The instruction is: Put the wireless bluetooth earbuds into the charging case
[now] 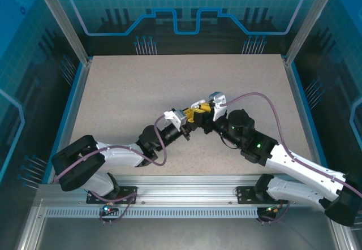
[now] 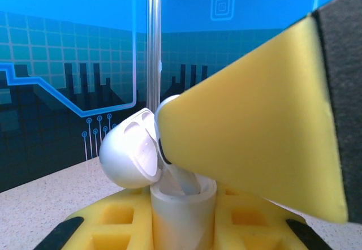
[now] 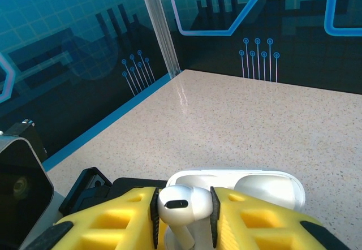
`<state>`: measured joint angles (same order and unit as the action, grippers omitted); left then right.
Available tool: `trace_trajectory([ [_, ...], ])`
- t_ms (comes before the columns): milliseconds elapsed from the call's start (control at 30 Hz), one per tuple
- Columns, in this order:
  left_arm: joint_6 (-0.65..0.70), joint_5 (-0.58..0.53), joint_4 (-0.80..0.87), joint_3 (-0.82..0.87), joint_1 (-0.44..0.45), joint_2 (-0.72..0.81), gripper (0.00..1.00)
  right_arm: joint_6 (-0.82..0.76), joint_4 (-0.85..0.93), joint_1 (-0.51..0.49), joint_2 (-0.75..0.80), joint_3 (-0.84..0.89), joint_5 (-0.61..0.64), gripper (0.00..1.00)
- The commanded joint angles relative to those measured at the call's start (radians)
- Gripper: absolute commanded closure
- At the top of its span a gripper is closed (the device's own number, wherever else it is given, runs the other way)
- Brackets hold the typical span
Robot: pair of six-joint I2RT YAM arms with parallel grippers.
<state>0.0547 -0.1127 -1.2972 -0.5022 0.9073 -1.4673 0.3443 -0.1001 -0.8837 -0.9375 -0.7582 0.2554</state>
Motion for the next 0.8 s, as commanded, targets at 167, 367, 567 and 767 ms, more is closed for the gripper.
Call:
trace_trajectory([
  [167,0.012,0.021,-0.101,-0.022,0.019,-0.003,0.97,-0.026,0.048,0.001,0.014,0.001,0.059,0.66],
  [367,0.009,0.020,-0.099,-0.019,0.020,-0.006,0.97,-0.025,0.046,0.001,0.024,-0.009,0.054,0.62],
  [567,0.020,0.015,-0.090,-0.012,0.020,-0.010,0.97,-0.024,0.086,0.001,0.045,-0.054,0.027,0.55],
  [767,0.024,0.011,-0.082,-0.008,0.020,-0.007,0.97,-0.030,0.190,0.010,0.052,-0.147,-0.009,0.44],
])
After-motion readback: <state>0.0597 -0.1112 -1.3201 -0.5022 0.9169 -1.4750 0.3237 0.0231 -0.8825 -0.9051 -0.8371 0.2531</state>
